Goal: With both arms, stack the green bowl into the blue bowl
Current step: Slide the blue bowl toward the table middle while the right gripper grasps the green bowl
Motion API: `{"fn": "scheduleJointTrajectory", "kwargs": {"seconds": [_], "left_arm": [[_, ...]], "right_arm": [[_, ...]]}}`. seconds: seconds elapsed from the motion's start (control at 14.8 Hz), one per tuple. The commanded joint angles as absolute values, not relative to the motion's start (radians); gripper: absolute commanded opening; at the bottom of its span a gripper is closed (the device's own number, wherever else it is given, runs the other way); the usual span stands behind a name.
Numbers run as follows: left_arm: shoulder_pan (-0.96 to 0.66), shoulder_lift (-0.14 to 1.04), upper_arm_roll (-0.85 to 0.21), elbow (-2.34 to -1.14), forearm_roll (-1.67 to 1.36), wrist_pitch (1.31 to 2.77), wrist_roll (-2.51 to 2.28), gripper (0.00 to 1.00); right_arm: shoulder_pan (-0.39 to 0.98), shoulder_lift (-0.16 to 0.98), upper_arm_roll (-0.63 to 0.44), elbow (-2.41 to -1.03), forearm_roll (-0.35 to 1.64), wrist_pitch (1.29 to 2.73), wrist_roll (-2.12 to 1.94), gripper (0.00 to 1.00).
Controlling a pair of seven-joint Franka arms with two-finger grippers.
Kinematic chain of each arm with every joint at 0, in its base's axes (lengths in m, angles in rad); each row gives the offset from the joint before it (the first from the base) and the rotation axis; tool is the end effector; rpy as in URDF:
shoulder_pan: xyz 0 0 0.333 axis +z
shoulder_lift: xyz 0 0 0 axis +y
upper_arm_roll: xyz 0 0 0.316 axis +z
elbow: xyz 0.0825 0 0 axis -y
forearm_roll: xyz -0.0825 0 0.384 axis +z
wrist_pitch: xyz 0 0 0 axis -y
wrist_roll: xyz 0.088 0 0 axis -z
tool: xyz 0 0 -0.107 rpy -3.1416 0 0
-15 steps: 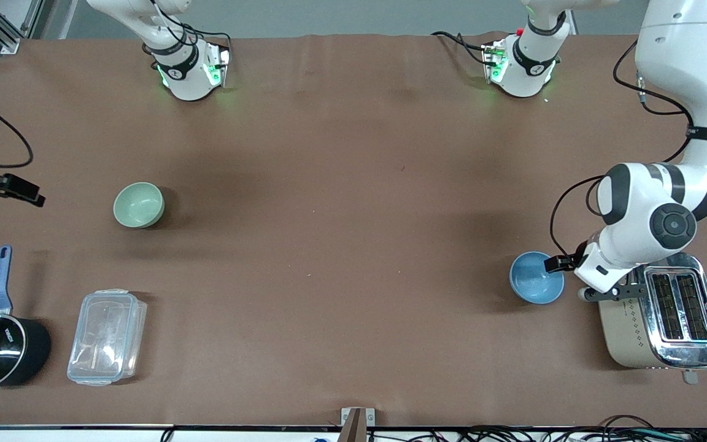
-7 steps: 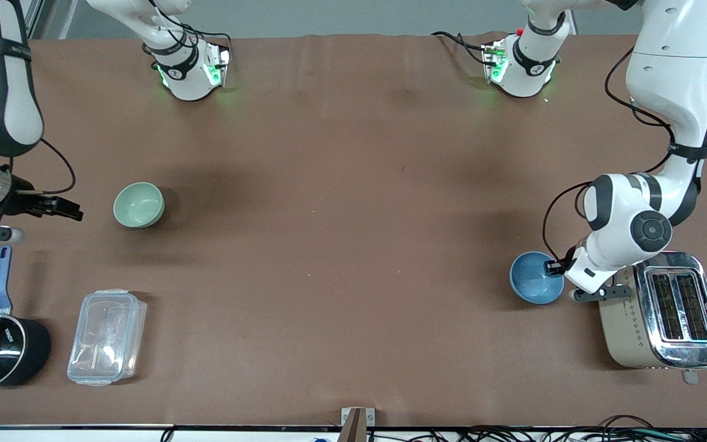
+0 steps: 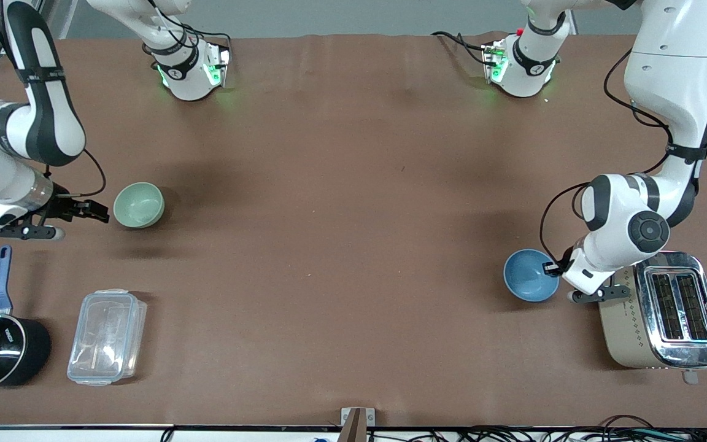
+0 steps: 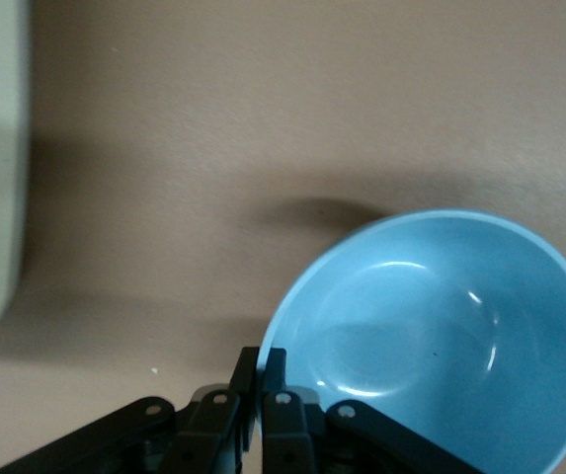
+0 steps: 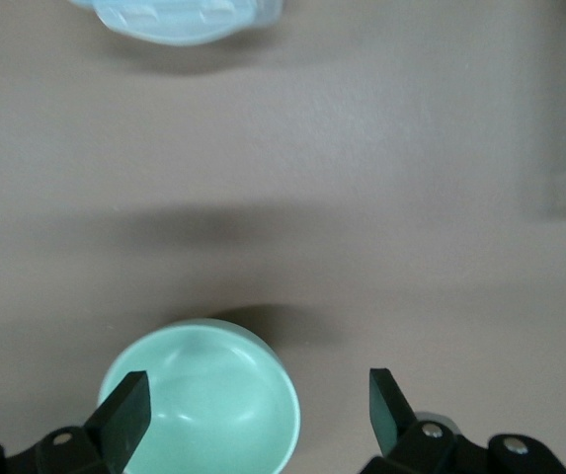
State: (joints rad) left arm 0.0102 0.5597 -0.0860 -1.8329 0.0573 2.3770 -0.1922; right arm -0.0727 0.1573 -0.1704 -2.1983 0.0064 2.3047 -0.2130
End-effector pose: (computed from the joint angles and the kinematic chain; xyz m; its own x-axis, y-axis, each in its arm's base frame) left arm 0.6445 -0.0448 0.2247 0.9961 0.0874 -0.0138 0.0875 -0.9962 0.0039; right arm 0.5276 -0.1302 0.3091 0.9981 -0.0333 -0.0521 -0.0328 -0.9994 0.0113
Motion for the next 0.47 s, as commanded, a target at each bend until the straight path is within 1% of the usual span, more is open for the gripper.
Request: {"fn": "scheduleJointTrajectory", "kwargs": {"seconds": [0.0,0.27,0.41], "left_arm": [[0.005,0.554,-0.162,-1.83,0.066,2.335,-0.251,0.0],[-0.001,0.549,-0.337,-1.812,0.067,2.329,-0.541,0.0],[-0.046,0.567,-0.399,-1.76,0.067,2.304,-0.728,0.0]], "right_arm": [[-0.107,0.184,-0.161,-2.212,0.02,2.324,-0.256,0.97],[-0.107,0.202,-0.16,-2.224,0.021,2.327,-0.256,0.97],[-0.11,0.219,-0.16,-2.224,0.021,2.327,-0.256,0.97]]}}
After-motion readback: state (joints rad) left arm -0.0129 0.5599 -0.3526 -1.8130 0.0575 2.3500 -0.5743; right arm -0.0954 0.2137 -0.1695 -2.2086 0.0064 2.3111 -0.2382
